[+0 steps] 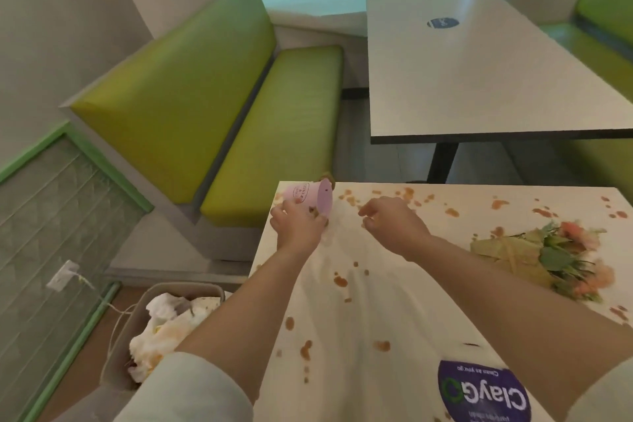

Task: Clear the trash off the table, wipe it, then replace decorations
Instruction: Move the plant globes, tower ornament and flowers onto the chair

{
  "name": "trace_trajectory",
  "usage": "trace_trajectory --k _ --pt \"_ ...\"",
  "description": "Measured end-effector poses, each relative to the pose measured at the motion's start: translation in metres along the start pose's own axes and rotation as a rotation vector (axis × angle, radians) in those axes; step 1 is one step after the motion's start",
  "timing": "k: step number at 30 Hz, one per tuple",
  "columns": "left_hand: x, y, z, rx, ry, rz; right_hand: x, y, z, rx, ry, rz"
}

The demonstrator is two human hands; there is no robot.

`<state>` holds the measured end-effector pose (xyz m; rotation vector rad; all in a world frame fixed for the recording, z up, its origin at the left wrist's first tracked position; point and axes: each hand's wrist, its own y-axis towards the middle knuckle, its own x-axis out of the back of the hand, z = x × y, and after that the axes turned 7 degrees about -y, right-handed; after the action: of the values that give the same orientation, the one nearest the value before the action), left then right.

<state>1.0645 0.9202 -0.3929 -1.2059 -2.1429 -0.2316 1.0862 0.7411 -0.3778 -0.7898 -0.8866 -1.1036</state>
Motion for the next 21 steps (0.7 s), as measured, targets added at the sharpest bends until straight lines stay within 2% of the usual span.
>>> trace_trajectory --k 9,17,21 --pt "-0.033 0.069 0.009 0.040 0.099 0.059 -0.035 0.033 -0.018 -0.009 0.007 0.027" --pt "-0.034 0.074 0.011 0.042 -0.042 0.004 -0.051 0.029 -0.033 -0.082 0.176 0.000" --pt "-0.030 0.055 0.008 -0.048 -0.206 0.033 -0.044 0.018 -0.024 -0.172 0.366 -0.039"
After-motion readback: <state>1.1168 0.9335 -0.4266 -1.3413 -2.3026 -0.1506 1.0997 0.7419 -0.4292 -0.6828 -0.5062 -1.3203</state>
